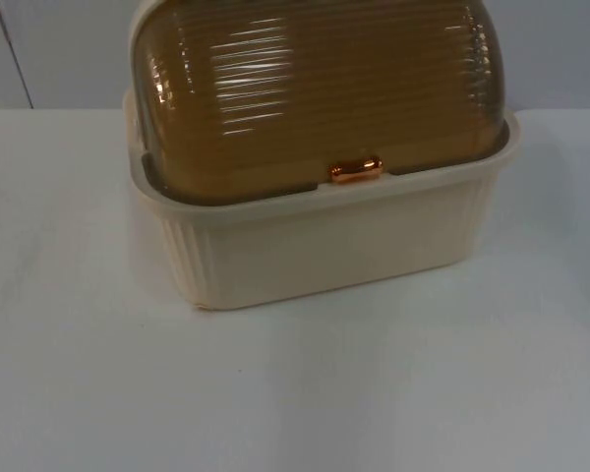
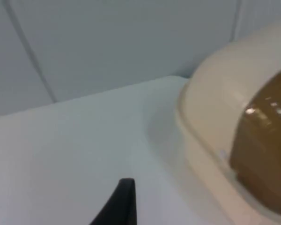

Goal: Open the box lid with the left hand, place the block into the box with the right hand, then close the box lid with the left hand.

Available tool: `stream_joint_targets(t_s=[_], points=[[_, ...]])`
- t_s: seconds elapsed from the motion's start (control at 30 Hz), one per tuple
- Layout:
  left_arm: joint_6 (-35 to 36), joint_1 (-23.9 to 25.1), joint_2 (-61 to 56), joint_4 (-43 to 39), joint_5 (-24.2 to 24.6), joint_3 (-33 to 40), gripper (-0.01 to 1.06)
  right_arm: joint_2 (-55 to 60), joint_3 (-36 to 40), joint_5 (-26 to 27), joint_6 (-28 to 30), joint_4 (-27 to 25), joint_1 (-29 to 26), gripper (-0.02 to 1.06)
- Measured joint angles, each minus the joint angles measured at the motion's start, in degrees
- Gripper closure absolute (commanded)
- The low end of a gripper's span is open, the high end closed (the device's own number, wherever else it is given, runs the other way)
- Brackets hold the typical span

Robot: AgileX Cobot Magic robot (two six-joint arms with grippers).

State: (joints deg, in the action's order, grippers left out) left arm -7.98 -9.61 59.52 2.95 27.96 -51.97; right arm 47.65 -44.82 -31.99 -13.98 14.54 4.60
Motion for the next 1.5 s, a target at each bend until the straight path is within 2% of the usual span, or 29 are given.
stream_joint_targets(t_s=[0.13, 0.17, 0.3, 0.33, 0.43, 0.5, 0.53, 0.67, 0.73, 0.87, 0.9, 0.93, 1.1, 1.13, 1.23, 1.33, 1.4, 1.43, 1.47, 1.5], points=[[-2.27, -6.61, 7.29, -0.71, 0.12, -5.53, 0.00, 0.13, 0.00, 0.40, 0.00, 0.06, 0.00, 0.00], [-2.27, -6.61, 7.29, -0.71, 0.12, -5.53, 0.00, 0.13, 0.00, 0.40, 0.00, 0.06, 0.00, 0.00], [-2.61, -14.46, 13.94, -7.68, 0.34, -8.82, 0.00, 0.13, 0.00, 0.40, 0.00, 0.06, 0.00, 0.00], [-2.61, -14.46, 13.94, -7.68, 0.34, -8.82, 0.00, 0.13, 0.00, 0.40, 0.00, 0.06, 0.00, 0.00], [-2.48, -21.96, 18.67, -17.17, 2.33, -9.20, 0.00, 0.22, 0.00, 0.16, 0.00, 0.06, 0.00, 0.00], [-1.20, -25.59, 21.13, -22.05, 3.13, -9.20, 0.00, 0.22, 0.00, 0.05, 0.00, 0.06, 0.00, 0.00], [-1.20, -25.59, 21.13, -22.05, 3.13, -9.20, 0.00, 0.22, 0.00, 0.05, 0.00, 0.06, 0.00, 0.00], [5.21, -33.92, 27.25, -35.78, 3.25, -9.20, 0.00, 0.24, 0.00, -0.02, 0.00, 0.06, 0.00, 0.00], [6.23, -34.86, 28.01, -37.66, 3.37, -9.20, 0.00, 0.24, 0.00, -0.02, 0.00, 0.06, 0.00, 0.00], [14.63, -40.94, 33.99, -53.22, 4.43, -9.28, 0.00, 0.24, 0.00, -0.02, 0.00, 0.06, 0.00, 0.00], [16.90, -41.89, 35.63, -57.22, 4.71, -9.28, 0.00, 0.24, 0.00, -0.02, 0.00, 0.06, 0.00, 0.00], [16.90, -41.89, 35.63, -57.22, 4.71, -9.28, 0.00, 0.24, 0.00, -0.02, 0.00, 0.06, 0.00, 0.00], [27.53, -44.57, 41.99, -74.59, 5.29, -9.28, 0.00, 0.24, 0.00, -0.02, 0.00, 0.06, 0.00, 0.00], [27.53, -44.57, 41.99, -74.59, 5.29, -9.28, 0.00, 0.24, 0.00, -0.02, 0.00, 0.06, 0.00, 0.00], [34.49, -44.77, 43.47, -81.98, 3.87, -9.28, 0.00, 0.24, 0.00, -0.02, 0.00, 0.06, 0.00, 0.00], [36.75, -44.77, 43.91, -84.50, 1.78, -9.67, 0.01, 0.24, 0.00, -0.02, 0.00, 0.06, 0.00, 0.00], [37.42, -44.77, 43.91, -85.06, -0.16, -9.76, 0.08, 0.24, 0.00, -0.02, 0.00, 0.14, 0.00, 0.00], [37.65, -44.77, 44.00, -85.04, -0.60, -9.76, 0.16, 0.24, 0.00, -0.02, 0.00, 0.14, 0.00, 0.00], [37.65, -44.77, 44.00, -85.04, -0.60, -9.76, 0.33, 0.24, 0.00, -0.02, 0.00, 0.14, 0.00, 0.00], [37.76, -44.77, 44.13, -85.04, -0.85, -9.81, 0.33, 0.24, 0.00, -0.02, 0.00, 0.14, 0.00, 0.00]])
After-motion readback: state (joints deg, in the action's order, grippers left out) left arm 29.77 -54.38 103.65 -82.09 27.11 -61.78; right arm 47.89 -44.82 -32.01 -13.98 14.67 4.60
